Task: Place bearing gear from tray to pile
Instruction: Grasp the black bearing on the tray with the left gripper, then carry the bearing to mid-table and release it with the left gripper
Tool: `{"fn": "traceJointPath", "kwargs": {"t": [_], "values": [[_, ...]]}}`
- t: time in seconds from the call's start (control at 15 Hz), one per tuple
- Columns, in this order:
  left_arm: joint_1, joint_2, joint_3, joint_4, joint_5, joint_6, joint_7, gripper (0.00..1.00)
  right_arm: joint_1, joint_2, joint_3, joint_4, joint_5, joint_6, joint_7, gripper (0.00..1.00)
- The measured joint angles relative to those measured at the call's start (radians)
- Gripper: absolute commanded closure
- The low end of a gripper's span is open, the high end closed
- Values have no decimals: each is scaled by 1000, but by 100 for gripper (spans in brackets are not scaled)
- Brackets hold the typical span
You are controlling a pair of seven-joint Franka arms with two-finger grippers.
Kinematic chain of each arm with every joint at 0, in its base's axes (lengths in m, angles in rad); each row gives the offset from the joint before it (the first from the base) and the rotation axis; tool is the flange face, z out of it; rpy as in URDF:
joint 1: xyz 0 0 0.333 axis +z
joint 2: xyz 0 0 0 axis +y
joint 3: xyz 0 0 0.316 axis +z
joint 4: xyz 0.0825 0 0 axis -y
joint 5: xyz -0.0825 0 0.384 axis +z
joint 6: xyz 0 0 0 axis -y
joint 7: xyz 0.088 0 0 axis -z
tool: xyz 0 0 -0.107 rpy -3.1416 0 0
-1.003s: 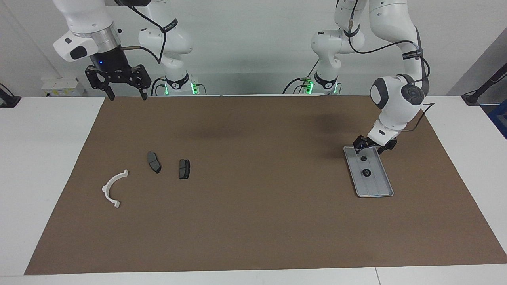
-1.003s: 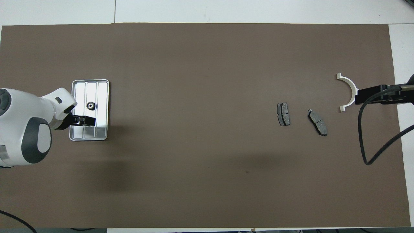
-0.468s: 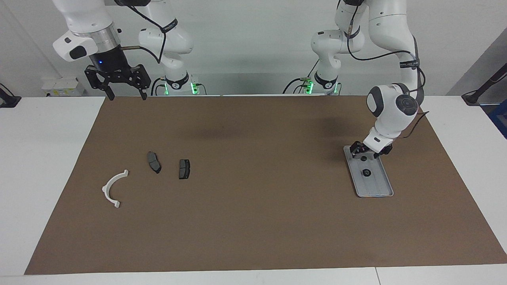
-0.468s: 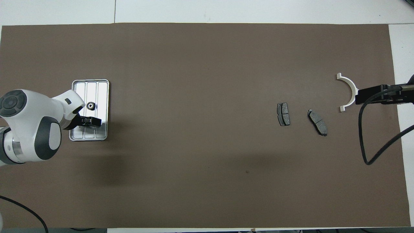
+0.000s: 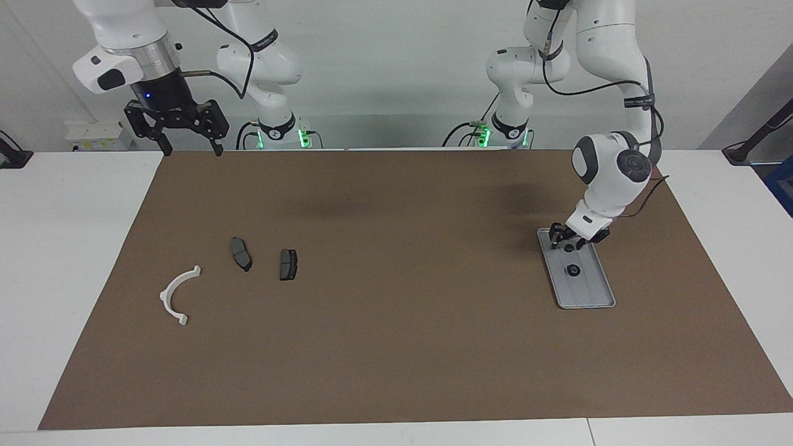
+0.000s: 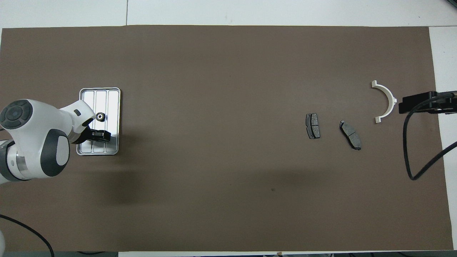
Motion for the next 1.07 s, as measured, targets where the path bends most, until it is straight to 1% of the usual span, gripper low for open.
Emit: {"fn": "traceJointPath", "kwargs": {"t": [0.07, 0.33, 0.4, 0.47, 0.53, 0.67, 0.74, 0.8, 0.87, 1.07], "values": [[-1, -1, -2, 1, 0, 1, 0, 100, 0, 0, 0, 0, 0, 0, 0, 0], [-2, -6, -5, 8, 1, -5, 0, 100, 0, 0, 0, 0, 0, 0, 0, 0], [-1, -5, -4, 26, 1, -31, 0, 100, 0, 0, 0, 0, 0, 0, 0, 0], [-1, -5, -4, 70, 1, -101, 0, 100, 0, 0, 0, 0, 0, 0, 0, 0], [-1, -7, -4, 140, -5, -200, 0, 100, 0, 0, 0, 0, 0, 0, 0, 0], [-2, -14, -8, 317, -58, -406, -7, 100, 0, 0, 0, 0, 0, 0, 0, 0], [-11, -21, -12, 387, -86, -468, -36, 100, -1, 0, 0, 0, 0, 0, 0, 0], [-37, -29, -17, 432, -99, -500, -106, 100, -1, 0, -1, 0, 0, 0, 0, 0], [-84, -35, -22, 455, -102, -505, -201, 100, -1, 0, -1, 0, 0, 0, 0, 0], [-309, -28, -34, 457, -55, -447, -533, 100, 0, 0, -1, 0, 0, 0, 0, 0]]}}
